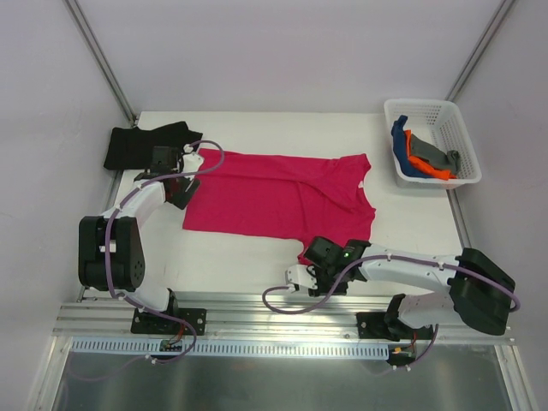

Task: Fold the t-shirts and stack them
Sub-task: Fold the tshirt

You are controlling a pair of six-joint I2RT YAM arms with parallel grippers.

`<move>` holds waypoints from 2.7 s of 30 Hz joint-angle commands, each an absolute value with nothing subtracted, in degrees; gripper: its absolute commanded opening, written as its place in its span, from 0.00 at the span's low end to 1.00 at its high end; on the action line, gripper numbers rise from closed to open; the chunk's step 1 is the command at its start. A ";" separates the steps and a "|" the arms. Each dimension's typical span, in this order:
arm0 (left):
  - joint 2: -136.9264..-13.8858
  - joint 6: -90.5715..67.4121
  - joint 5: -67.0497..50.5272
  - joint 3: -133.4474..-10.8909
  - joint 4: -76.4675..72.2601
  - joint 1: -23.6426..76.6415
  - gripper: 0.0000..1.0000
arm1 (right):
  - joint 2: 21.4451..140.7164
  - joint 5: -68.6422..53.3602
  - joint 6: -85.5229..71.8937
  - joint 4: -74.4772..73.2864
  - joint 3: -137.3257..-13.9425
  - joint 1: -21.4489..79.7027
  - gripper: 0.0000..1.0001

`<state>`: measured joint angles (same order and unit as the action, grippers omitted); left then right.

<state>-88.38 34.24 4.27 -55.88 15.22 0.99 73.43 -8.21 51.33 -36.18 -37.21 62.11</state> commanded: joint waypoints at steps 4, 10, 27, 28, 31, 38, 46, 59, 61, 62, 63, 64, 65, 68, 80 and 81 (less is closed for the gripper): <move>-87.98 32.26 1.58 -56.43 14.41 0.35 0.68 | 75.23 -6.60 51.94 -34.54 -40.69 62.23 0.25; -87.80 32.17 1.49 -55.37 14.41 0.35 0.68 | 75.06 -4.58 51.94 -34.19 -40.52 61.96 0.01; -84.55 50.36 0.62 -46.23 8.53 0.35 0.67 | 72.51 -0.70 56.51 -34.98 -44.56 53.26 0.01; -84.64 50.97 0.27 -46.23 8.44 0.35 0.67 | 72.25 -0.53 56.60 -34.81 -44.47 53.17 0.01; -85.95 52.73 0.09 -46.32 8.35 -1.14 0.58 | 71.81 -0.35 56.78 -34.80 -44.38 52.56 0.01; -86.66 51.08 -1.58 -46.84 9.83 -1.58 0.49 | 71.46 -0.44 56.69 -34.37 -44.30 51.50 0.01; -85.62 32.89 -15.45 -57.74 30.40 -2.72 0.54 | 71.63 -0.44 57.04 -33.66 -44.12 50.71 0.01; -86.13 11.96 -33.31 -58.18 42.89 -5.09 0.41 | 70.40 -0.79 56.95 -33.40 -43.07 50.45 0.01; -87.09 11.43 -33.05 -58.62 42.89 -6.23 0.40 | 70.31 -0.97 56.95 -33.49 -42.98 50.36 0.01; -87.36 11.51 -32.70 -58.71 42.89 -6.85 0.40 | 70.31 -1.05 56.95 -33.49 -42.89 50.27 0.01; -87.62 11.51 -32.61 -58.80 42.89 -7.38 0.40 | 70.31 -1.05 56.87 -33.49 -42.89 50.36 0.01; -88.06 11.69 -32.43 -58.71 42.98 -8.34 0.40 | 70.23 -1.14 56.87 -33.40 -42.80 50.27 0.01; -88.15 11.95 -32.00 -58.54 42.89 -8.87 0.40 | 70.14 -1.14 56.87 -33.31 -42.80 50.36 0.01; -89.03 12.21 -31.38 -58.18 42.72 -11.16 0.42 | 70.14 -1.14 56.87 -33.14 -42.72 50.19 0.01; -96.41 12.92 -28.56 -60.11 40.87 -15.64 0.44 | 70.58 -1.32 56.60 -33.05 -42.80 50.01 0.01; -97.81 12.75 -28.74 -60.81 40.70 -15.82 0.44 | 70.66 -1.32 56.60 -33.05 -42.80 49.92 0.01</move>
